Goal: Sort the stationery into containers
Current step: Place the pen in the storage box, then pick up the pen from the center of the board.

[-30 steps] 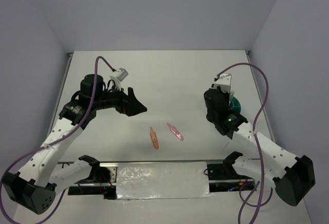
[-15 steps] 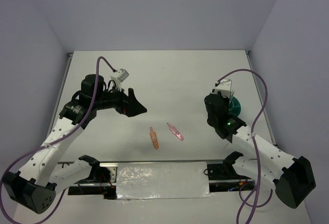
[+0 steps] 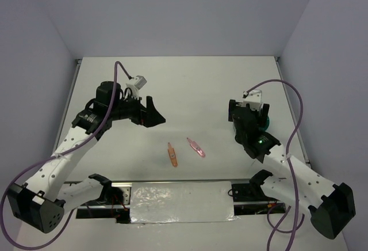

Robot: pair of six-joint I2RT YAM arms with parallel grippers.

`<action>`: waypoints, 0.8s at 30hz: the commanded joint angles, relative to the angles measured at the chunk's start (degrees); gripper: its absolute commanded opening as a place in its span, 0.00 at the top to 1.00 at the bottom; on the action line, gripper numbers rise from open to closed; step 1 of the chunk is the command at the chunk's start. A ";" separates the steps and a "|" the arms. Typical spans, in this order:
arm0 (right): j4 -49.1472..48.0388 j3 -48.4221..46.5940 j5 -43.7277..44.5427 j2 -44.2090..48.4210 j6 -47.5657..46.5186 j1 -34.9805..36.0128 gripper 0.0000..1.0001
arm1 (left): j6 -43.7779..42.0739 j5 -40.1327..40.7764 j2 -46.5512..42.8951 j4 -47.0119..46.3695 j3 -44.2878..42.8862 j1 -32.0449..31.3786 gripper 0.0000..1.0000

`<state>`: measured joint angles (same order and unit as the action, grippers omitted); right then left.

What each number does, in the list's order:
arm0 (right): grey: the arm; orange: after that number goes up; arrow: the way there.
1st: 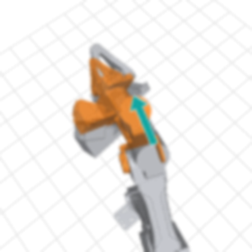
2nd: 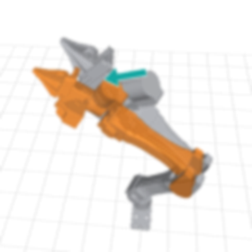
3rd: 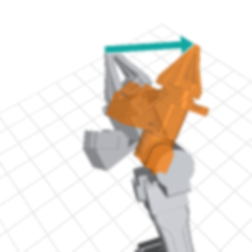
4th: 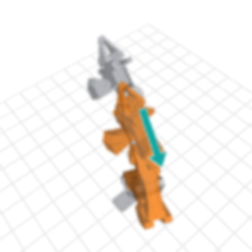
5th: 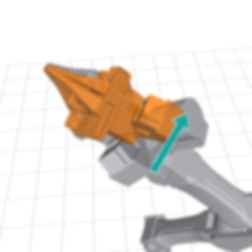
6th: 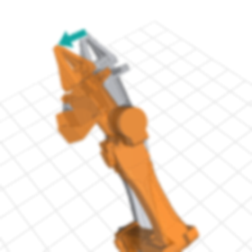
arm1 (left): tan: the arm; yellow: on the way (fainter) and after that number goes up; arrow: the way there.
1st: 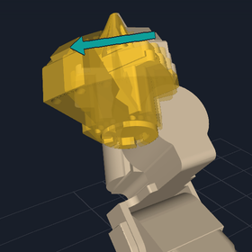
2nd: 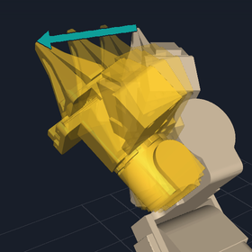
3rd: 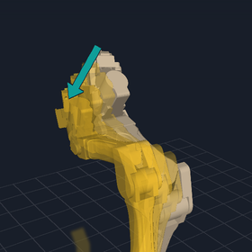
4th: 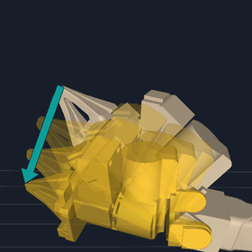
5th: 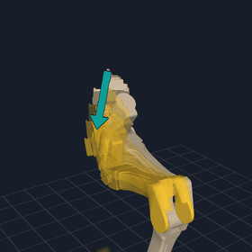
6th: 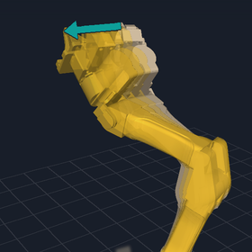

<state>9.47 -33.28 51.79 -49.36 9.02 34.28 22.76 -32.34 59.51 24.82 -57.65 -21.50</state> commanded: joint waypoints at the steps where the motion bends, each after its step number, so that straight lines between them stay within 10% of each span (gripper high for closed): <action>1: 0.72 -5.21 -1.43 3.74 -0.58 1.84 0.00 | 1.22 6.65 0.78 -0.13 -0.63 0.05 0.01; 12: 15.74 -19.70 -9.86 -4.42 9.69 14.93 0.00 | 22.11 37.58 9.39 10.59 4.12 -14.44 0.01; 24: 22.42 -17.79 -13.47 -4.16 20.95 22.13 0.00 | 37.78 46.84 19.93 10.60 4.57 -29.74 0.08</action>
<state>29.63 -51.66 38.81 -55.31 26.24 54.78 55.24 10.35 76.66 35.97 -51.24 -49.71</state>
